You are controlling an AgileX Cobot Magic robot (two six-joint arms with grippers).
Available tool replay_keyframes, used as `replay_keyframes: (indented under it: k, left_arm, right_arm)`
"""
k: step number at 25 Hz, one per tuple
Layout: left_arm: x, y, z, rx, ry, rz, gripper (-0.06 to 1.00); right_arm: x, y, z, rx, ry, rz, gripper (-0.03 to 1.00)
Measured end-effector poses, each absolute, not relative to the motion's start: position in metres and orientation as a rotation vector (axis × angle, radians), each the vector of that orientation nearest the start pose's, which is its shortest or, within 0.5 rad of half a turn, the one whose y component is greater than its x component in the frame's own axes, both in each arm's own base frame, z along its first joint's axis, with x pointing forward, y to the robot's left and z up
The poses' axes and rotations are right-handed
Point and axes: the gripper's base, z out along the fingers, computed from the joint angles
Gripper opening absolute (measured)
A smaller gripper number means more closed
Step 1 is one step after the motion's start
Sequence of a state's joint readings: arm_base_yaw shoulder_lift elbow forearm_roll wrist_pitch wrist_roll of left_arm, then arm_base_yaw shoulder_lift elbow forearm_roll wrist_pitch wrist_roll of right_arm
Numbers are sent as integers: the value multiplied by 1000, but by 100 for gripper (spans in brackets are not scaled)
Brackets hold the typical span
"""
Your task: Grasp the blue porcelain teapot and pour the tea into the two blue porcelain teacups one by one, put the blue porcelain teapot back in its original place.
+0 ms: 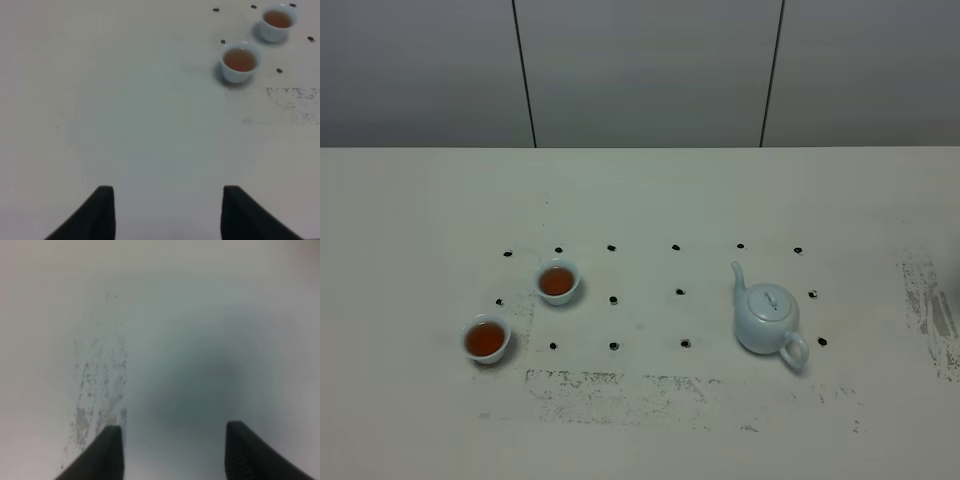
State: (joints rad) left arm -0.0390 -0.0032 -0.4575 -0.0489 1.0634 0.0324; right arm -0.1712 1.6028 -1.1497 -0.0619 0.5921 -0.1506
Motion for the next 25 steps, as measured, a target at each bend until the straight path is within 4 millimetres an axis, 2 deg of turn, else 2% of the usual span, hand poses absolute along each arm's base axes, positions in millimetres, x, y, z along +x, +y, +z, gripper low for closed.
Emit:
replay_keyframes:
  k: [6,11,15,18,21,25]
  left_arm:
    - [-1,-4,265,76,2085,-63,45]
    - [-1,-4,265,76,2085,-63,45]
    - [-1,-4,265,76,2085,-63,45]
    - [-1,-4,265,76,2085,-63,45]
    - [-1,-4,265,76,2085,-63,45]
    - [-1,-4,265,76,2085,-63,45]
  right_arm:
    - [333,-44,281,12,2689,-12,44]
    - [310,-37,298,-9,2797,54,44]
    - [278,-32,328,-17,2734,52,44]
    - [246,-24,349,-36,2644,75,44]
    - [212,-17,357,-78,2562,76,42]
    - [167,-10,358,-78,2438,64,40]
